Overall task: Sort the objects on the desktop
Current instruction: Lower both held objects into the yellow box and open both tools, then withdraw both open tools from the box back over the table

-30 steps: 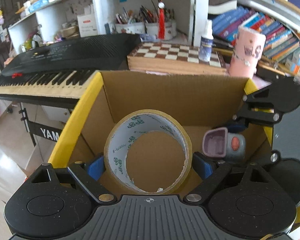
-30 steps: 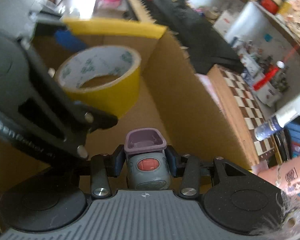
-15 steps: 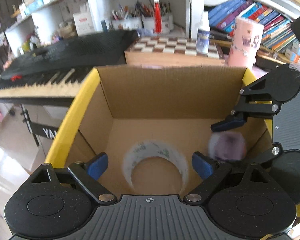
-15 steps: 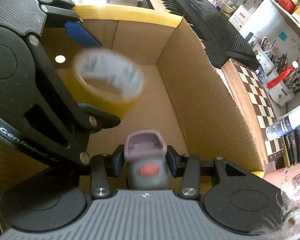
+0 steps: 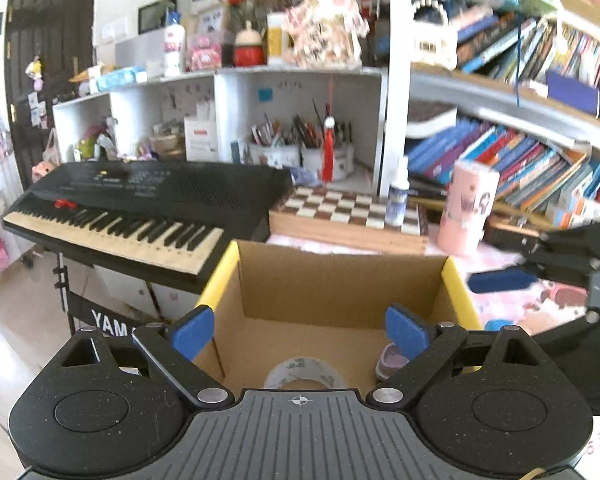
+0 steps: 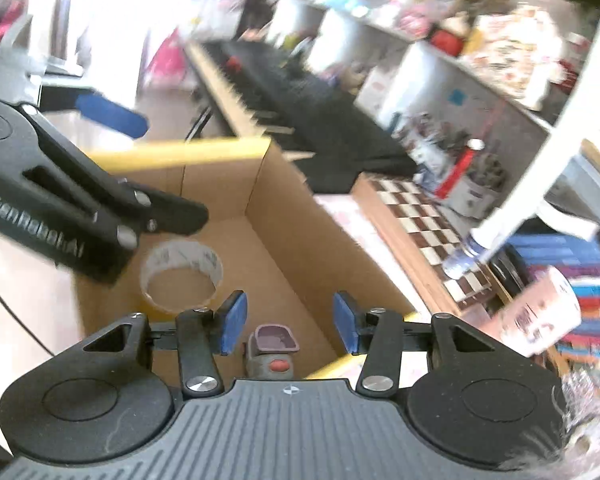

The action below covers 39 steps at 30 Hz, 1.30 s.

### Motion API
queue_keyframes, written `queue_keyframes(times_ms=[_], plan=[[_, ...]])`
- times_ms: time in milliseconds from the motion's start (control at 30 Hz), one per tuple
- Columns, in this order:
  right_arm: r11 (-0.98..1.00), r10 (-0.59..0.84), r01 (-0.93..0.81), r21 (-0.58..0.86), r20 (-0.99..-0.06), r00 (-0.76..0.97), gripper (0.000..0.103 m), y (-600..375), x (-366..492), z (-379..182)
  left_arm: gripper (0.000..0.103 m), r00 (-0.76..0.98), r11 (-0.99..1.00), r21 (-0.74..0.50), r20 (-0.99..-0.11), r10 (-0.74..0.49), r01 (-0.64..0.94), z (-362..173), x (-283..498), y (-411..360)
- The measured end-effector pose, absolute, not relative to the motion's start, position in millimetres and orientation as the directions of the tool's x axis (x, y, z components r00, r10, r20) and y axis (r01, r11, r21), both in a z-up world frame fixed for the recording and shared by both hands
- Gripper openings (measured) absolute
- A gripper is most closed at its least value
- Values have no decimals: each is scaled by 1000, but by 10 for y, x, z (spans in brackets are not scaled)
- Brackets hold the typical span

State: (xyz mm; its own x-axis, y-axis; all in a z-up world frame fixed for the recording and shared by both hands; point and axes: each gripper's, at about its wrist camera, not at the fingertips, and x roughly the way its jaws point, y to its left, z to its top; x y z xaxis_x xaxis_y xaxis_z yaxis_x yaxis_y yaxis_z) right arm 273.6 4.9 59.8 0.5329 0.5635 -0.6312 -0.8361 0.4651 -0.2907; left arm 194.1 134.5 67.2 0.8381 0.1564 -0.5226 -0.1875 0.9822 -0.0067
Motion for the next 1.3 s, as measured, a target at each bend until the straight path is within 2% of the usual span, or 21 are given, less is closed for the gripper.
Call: queue_keyframes(times_ms=[200,400,500,667,1033,1133,1300], plan=[[651,564,-739,-176,-539,626,44,-357,2443,755,95,863,978,-20,-476,172,-206,791,1593,1391],[831,466,-554,-49,-482,742,44,-788,2114,775,96,862,973,-24,-469,191,-228,759,1292,1411],[890,400,-455,8,-492,773,40,-973,1916,683,96,859,972,-39,-476,188,-234,708,1100,1417],[927,329,-375,15,-515,792,40,-1032,1497,494,96,851,973,-13,-488,197,-232,601,766,1313],[941,296,-338,34,-568,768,40,-981,625,255,96,826,978,5,-534,178,-208,363,154,1010],[950,280,-306,58,-593,755,45,-1008,476,182,96,810,974,18,-552,199,-227,291,54,934],[956,256,-289,50,-619,742,46,-1065,269,77,96,793,981,17,-586,168,-195,207,-54,805]])
